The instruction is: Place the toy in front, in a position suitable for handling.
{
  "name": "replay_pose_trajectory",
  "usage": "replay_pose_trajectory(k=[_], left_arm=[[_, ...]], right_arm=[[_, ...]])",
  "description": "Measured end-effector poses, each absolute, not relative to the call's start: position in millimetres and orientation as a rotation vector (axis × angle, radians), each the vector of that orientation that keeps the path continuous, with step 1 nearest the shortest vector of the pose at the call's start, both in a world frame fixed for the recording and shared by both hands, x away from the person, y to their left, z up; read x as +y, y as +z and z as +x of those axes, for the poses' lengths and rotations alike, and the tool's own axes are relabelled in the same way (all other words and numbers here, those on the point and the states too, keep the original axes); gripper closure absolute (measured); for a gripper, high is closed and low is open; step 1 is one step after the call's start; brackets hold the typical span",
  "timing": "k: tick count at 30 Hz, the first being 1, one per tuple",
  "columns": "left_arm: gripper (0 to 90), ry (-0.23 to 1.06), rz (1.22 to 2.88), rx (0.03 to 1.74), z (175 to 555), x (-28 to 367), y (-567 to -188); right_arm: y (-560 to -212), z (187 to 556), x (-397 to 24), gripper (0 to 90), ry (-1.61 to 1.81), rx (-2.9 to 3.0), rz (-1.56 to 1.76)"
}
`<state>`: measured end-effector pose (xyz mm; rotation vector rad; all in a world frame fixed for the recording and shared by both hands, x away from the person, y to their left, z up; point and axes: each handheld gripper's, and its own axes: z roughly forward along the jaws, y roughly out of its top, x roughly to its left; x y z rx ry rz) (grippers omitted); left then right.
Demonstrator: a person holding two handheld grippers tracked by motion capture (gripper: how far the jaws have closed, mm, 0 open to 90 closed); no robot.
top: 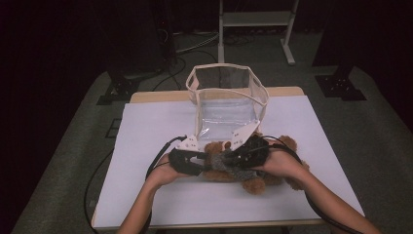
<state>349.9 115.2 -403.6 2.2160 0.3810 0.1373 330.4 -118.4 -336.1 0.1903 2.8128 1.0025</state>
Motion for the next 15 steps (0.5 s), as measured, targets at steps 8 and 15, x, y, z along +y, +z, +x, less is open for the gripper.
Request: replay_pose_trajectory(k=[8, 15], left_arm=[[53.3, 0.127, 2.22, 0.379, 350, 116, -406], [53.2, 0.126, 2.222, 0.357, 344, 114, -405]], right_arm=[[-345, 331, -105, 77.7, 1.018, 2.848, 0.154], [-321, 342, -129, 77.7, 1.103, 2.776, 0.245]])
